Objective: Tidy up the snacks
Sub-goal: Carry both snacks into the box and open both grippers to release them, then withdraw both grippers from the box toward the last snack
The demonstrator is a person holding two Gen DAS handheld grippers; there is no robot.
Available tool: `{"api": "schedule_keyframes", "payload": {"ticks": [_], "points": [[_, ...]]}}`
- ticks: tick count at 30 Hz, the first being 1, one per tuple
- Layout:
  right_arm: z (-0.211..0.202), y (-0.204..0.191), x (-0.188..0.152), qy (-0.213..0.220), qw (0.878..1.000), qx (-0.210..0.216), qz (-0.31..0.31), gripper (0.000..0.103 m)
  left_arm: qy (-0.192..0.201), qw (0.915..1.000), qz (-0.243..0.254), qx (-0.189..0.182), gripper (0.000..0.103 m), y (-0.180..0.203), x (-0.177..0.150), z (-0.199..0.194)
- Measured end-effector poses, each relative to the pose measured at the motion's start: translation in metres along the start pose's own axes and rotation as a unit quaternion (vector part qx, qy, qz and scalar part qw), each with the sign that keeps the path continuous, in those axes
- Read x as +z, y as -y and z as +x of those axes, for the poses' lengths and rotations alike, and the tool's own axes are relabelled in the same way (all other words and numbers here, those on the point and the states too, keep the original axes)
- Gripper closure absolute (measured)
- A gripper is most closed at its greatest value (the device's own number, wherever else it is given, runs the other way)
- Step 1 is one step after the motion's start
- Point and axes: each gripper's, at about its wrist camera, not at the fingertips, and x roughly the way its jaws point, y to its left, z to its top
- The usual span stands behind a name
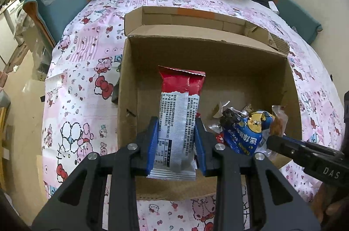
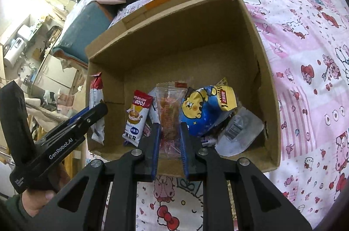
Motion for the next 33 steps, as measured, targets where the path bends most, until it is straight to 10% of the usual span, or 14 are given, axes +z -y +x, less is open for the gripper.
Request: {"api": "schedule_keyframes", "payload": {"ticks": [21, 23, 25, 27, 30, 33], "points": [[-0.013, -0.003, 0.003, 0.023, 0.999, 0.034, 0.001, 0.078, -0.005, 0.9999, 0.010, -0.011, 0.075, 0.005, -0.002, -0.002], [-0.015, -0.004, 0.004, 0.029, 0.999, 0.031, 0.002, 0.073, -0.004, 0.9999, 0.009, -0.012, 0.075, 0.004, -0.002, -0.003], [-0.018, -0.002, 0.005, 0.035, 0.999, 0.039, 0.008, 0.037, -0.003, 0.9999, 0.009, -0.011, 0.074, 0.005, -0.002, -0.004], [-0.026, -0.002, 0.005, 0.060, 0.997, 0.039, 0.014, 0.014, -0.002, 0.9999, 0.007, -0.012, 0.058, 0.005, -0.002, -0.005], [-0.035, 0.000, 0.006, 0.080, 0.996, 0.031, 0.017, 0.011, 0.003, 1.0000, -0.004, -0.007, 0.016, 0.002, -0.001, -0.010], [-0.037, 0.007, 0.006, 0.079, 0.996, 0.032, 0.039, 0.011, 0.007, 0.9999, -0.009, -0.009, 0.010, -0.001, -0.002, -0.015]]}}
